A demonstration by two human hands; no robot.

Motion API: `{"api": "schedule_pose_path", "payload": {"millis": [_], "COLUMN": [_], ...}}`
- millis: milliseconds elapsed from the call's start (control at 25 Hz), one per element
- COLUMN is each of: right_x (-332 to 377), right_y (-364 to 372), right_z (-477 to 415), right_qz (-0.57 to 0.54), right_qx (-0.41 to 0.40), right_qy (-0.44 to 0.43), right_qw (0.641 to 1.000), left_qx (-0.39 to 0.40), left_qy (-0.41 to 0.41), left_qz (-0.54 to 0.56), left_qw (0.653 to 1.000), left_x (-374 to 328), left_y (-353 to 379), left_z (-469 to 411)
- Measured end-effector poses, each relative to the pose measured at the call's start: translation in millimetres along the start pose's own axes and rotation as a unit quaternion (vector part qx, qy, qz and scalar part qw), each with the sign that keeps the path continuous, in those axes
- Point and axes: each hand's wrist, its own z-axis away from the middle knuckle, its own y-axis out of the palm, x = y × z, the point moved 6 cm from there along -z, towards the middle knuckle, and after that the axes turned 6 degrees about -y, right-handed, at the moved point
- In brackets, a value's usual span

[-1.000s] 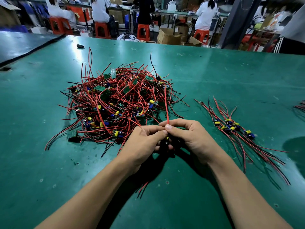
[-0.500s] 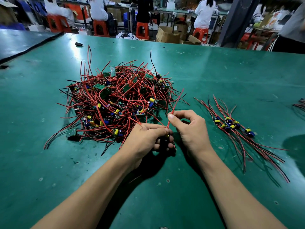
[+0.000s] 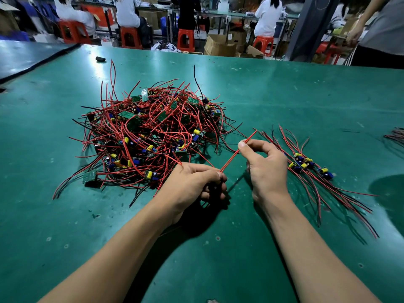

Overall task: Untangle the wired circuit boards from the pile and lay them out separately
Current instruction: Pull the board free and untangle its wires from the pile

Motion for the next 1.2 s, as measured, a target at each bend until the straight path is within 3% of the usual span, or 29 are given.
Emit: {"api": "schedule_pose_path", "payload": {"millis": [160, 280, 400, 680, 840, 920, 1000, 1120, 1200], "right_x": [-1.5, -5.8, -6.7, -9.0, -5.5, -2.6, -2.5, -2.7, -0.1], "right_y": [0.0, 3.3, 1.8, 2.7, -1.4, -3.6, 2.6, 25.5, 33.7], "right_z": [-1.3, 0.0, 0.3, 0.6, -1.0, -0.6, 6.4, 35.0, 46.2], "right_qz": [-0.072, -0.185, -0.237, -0.295, -0.214, -0.152, -0.11, -0.067, -0.093], "right_qx": [-0.008, -0.005, -0.012, -0.01, 0.007, 0.037, 0.111, 0.3, 0.355], "right_qy": [0.071, 0.181, 0.234, 0.27, 0.193, 0.156, 0.178, 0.242, 0.251], "right_qw": [0.995, 0.966, 0.943, 0.916, 0.958, 0.975, 0.971, 0.92, 0.896], "left_qx": [0.001, 0.005, 0.01, 0.019, 0.009, 0.002, -0.003, -0.016, -0.022], "left_qy": [0.0, 0.003, 0.005, 0.012, 0.01, 0.008, 0.01, 0.02, 0.027], "left_qz": [-0.015, -0.031, -0.05, -0.083, -0.07, -0.044, -0.017, 0.011, 0.018], "left_qw": [1.0, 1.0, 0.999, 0.996, 0.997, 0.999, 1.0, 1.0, 0.999], "left_x": [0.5, -0.6, -1.0, -0.3, 2.2, 3.5, 3.9, 4.4, 4.5], "left_y": [0.3, 0.2, 1.0, 1.0, 0.7, 0.0, -0.4, -0.7, -2.5], "left_z": [-0.9, -0.6, -0.4, 0.2, -0.6, -0.1, -0.5, -1.1, -1.0]}}
